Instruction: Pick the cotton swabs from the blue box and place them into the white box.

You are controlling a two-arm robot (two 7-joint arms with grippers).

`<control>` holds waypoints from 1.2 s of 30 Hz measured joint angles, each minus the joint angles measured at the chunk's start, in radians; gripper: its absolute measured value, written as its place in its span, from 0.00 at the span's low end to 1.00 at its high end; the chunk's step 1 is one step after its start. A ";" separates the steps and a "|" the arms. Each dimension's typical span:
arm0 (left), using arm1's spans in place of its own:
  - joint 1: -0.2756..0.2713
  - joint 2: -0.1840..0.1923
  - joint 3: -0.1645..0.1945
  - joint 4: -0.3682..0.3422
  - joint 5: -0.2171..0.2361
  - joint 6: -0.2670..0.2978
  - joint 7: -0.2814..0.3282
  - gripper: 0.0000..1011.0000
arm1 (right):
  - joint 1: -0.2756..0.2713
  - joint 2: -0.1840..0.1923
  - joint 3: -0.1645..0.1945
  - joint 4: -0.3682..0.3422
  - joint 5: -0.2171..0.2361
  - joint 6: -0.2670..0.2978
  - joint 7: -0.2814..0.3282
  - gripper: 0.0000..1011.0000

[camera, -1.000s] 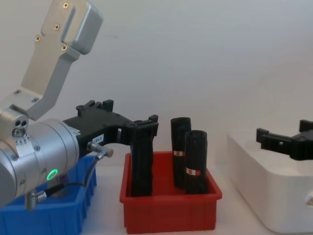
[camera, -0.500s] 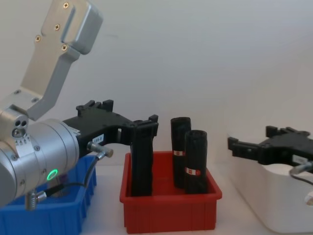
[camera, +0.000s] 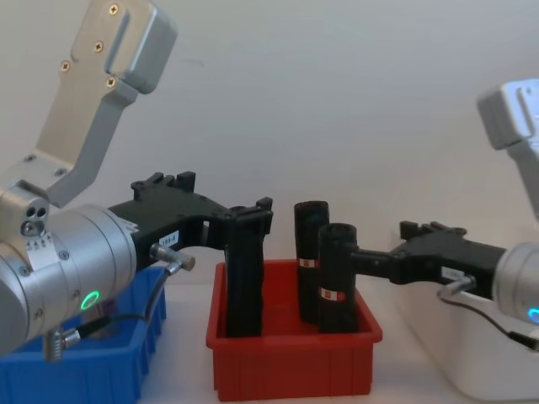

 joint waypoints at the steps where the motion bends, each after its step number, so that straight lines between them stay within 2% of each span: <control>1: 0.000 0.000 0.000 0.000 0.000 0.000 0.000 0.99 | 0.011 -0.005 -0.002 0.017 -0.002 -0.004 0.004 0.99; 15: 0.000 0.000 0.000 0.000 0.000 0.000 0.000 0.99 | 0.167 -0.071 -0.020 0.270 -0.042 -0.080 0.057 0.99; 34: 0.000 0.000 0.000 0.000 0.000 0.000 0.000 0.99 | 0.324 -0.133 -0.035 0.553 -0.064 -0.165 0.092 0.99; 36: 0.000 0.000 0.000 0.000 0.000 0.000 0.000 0.99 | 0.347 -0.142 -0.038 0.597 -0.065 -0.180 0.100 0.95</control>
